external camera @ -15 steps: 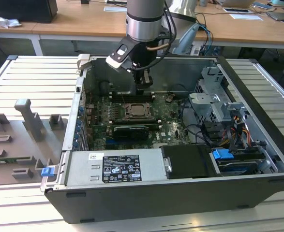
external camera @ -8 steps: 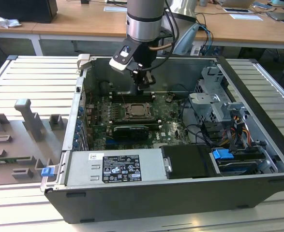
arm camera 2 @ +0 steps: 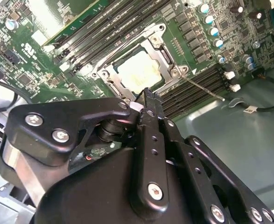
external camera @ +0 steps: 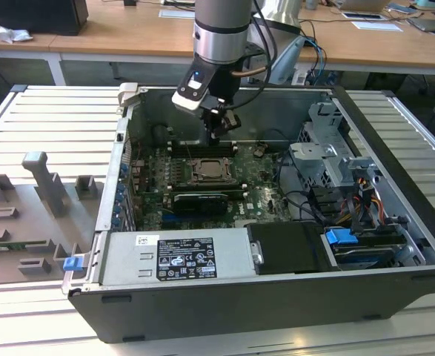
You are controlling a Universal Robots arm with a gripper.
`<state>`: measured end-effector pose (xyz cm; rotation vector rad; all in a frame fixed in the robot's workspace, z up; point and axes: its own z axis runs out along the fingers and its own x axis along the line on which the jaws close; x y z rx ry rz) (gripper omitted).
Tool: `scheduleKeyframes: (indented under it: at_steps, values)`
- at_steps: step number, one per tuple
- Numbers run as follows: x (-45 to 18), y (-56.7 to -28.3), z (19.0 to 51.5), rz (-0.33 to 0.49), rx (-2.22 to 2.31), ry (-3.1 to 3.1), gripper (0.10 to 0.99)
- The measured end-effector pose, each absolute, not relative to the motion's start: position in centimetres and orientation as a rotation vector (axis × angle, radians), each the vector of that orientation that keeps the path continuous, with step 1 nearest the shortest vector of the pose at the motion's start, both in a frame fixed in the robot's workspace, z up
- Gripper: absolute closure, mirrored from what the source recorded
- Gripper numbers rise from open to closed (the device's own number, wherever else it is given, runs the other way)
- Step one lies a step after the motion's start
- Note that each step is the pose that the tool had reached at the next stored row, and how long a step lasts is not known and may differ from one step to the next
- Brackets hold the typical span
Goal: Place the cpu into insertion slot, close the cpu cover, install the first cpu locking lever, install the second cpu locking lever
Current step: 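Install the first cpu locking lever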
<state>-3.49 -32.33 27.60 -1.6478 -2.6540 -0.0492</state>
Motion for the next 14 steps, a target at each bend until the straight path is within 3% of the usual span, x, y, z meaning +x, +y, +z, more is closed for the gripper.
scheduleKeyframes:
  at_steps: [14]
  values:
    - [-3.45, -32.33, 27.57, -0.046, -1.302, -2.836, 0.98]
